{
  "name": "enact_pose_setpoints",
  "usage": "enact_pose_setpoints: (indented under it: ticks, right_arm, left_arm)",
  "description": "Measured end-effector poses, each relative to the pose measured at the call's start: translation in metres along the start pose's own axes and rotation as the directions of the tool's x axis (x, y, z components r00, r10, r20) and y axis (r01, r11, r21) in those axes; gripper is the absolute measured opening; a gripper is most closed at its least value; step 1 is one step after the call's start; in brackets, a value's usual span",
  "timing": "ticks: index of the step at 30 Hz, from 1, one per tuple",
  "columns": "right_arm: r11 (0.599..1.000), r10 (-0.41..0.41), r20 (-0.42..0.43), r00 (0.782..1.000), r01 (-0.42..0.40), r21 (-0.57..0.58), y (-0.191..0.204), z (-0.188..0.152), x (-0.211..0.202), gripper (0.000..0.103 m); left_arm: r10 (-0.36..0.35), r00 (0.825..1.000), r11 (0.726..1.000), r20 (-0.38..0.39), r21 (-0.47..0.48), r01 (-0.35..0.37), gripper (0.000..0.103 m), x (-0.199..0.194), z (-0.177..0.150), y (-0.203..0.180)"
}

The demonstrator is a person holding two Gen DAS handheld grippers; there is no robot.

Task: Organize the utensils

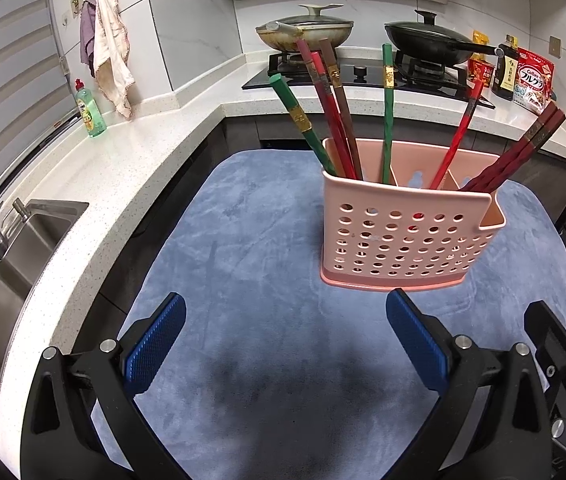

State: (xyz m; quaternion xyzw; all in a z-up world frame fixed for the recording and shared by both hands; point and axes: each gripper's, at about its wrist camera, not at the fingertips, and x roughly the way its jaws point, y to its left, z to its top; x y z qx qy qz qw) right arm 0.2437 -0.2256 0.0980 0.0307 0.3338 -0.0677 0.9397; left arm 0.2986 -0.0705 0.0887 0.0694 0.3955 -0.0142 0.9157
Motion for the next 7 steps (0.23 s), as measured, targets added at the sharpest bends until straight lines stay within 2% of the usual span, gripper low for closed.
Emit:
enact_pose_setpoints:
  ticks: [7]
  right_arm:
    - [1.000,0.000,0.000,1.000,0.000,-0.002,0.0010,-0.0006,0.0000,0.097]
  left_arm:
    - [0.001,1.000,1.000,0.001,0.029,-0.001,0.096,0.0013,-0.0015,-0.0022]
